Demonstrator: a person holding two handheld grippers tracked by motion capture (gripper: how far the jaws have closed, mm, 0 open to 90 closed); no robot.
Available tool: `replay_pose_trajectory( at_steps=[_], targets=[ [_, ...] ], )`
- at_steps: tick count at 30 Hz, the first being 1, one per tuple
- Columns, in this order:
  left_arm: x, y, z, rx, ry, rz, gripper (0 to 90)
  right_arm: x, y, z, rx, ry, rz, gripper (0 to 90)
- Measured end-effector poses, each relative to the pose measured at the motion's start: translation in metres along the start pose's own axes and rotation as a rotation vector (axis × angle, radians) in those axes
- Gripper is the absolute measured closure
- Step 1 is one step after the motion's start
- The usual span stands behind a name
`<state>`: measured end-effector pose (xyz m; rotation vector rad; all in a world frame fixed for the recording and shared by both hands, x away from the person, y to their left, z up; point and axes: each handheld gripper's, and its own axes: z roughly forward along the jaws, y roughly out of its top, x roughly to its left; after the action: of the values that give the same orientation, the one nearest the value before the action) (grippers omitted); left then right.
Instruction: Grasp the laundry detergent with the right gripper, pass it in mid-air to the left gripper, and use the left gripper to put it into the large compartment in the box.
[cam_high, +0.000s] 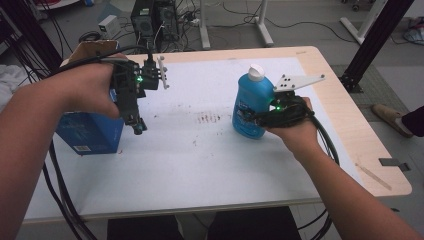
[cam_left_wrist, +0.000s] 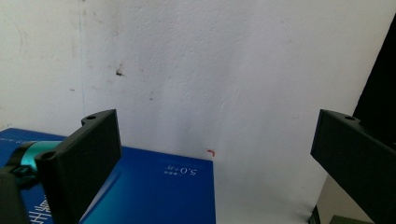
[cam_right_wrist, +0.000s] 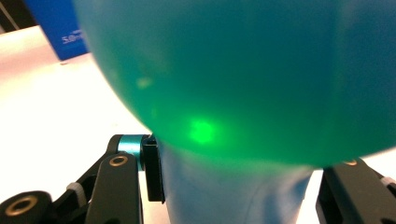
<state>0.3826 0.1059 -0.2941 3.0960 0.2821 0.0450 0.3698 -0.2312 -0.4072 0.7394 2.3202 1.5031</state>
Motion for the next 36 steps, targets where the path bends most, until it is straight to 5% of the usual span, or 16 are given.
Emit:
replay_pose_trajectory(
  at_steps=[11,26,36],
  targets=[
    [-0.005,0.012,-0.018,-0.047,0.01,0.021,1.7,0.018,0.025,-0.012,0.019,0.104,-0.076,45.9],
    [-0.032,0.042,-0.045,-0.067,0.007,0.112,1.7,0.055,0.045,0.01,0.059,0.332,-0.167,45.9],
    [-0.041,0.055,-0.05,-0.058,-0.015,0.135,1.7,0.073,0.053,0.02,0.073,0.46,-0.23,46.0]
  ],
)
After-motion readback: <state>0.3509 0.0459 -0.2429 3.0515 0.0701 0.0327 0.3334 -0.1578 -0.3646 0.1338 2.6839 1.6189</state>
